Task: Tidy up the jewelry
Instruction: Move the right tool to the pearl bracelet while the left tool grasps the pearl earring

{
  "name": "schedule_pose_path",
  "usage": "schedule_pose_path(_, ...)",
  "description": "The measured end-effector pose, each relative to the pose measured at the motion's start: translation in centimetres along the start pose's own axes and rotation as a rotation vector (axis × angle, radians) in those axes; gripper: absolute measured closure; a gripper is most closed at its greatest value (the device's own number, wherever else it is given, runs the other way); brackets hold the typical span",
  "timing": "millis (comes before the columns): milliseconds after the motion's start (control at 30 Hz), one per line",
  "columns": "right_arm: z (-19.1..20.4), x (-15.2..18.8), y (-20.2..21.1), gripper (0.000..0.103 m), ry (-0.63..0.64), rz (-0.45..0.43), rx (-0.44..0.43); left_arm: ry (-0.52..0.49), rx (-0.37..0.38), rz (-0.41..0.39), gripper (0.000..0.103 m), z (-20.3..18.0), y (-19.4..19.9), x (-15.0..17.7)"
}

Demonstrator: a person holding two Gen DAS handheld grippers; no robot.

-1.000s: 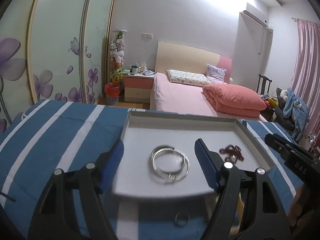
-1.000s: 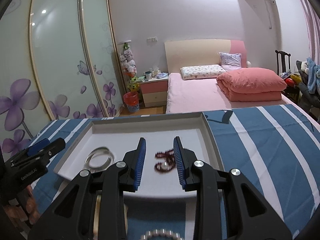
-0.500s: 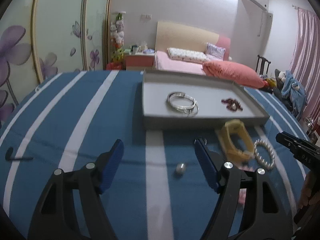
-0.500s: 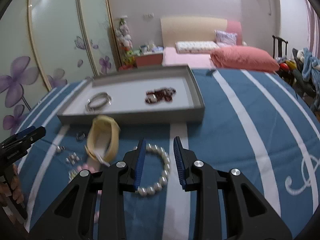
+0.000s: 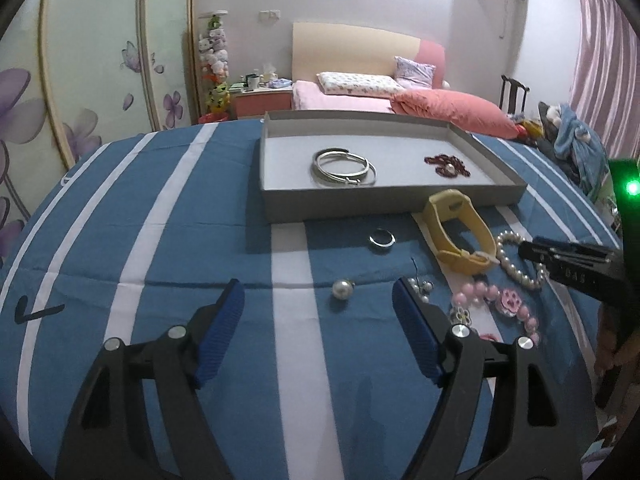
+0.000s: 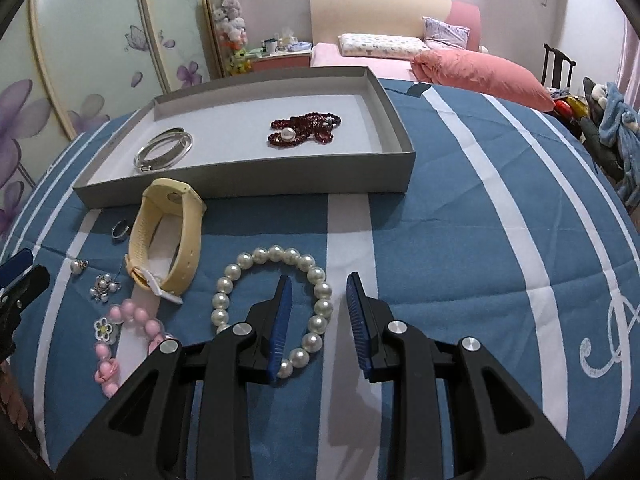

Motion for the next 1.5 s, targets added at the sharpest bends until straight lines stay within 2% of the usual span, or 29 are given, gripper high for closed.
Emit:
schedule_pose_path(100,0.4,0.1,0.2,0.093,0.040,0.000,0.004,-0.017,0.003,0.016,0.029,-0.5,-0.3,0.1)
schedule_pose_path(233,0.3,0.2,0.4,0.093,0.048,-0.001,0.015,-0.031,0.002,0.029,0.029,-0.9,-0.6,0.2)
schedule_pose_path(467,-2.6,0.0,0.5,0.093,-0.077,-0.006,0.026,-0.049,-0.019,0.078,0.030,-1.3,-1.9,0.2)
schedule_pose_path(600,-2.4,-0.1,0.4,0.093,-0.066,-0.005,0.019,-0.052,-0.016,0.103,0.042,-1.5,-2.7,-0.1)
schedule_pose_path(800,-2.5,-0.1,0.4,0.093,-0.073,-0.005,0.003,-0.048,-0.021,0.140,0.053,-1.6,-3.9,-0.4)
schedule_pose_path(1067,-2.4,-0.3,0.3,0.093,-0.073,-0.004,-0.007,-0.035,-0.023,0.151,0.056,-1.3,-4.4,-0.6)
schedule_pose_path(1133,-2.4,-0.3,0.3,0.093,-0.075,-0.004,-0.008,-0.036,-0.022,0.149,0.061,-1.3,-4.4,-0.6)
schedule_pose_path(1267,-2.4,-0.3,0.3,0.093,-0.074,-0.004,-0.007,-0.034,-0.016,0.144,0.088,-1.3,-4.5,-0.7)
schedule_pose_path(1500,-2.4,-0.4,1.3,0.093,-0.074,-0.057,-0.031,0.003,0.010,0.131,0.089,-0.8,-4.2,-0.8)
Point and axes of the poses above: each gripper's, at about its wrist camera, not at the fingertips, and y roughly against the way its jaws point, z to its left, x to its underside, the point moved 5 cm from there along -y, roughly the way its jaws point
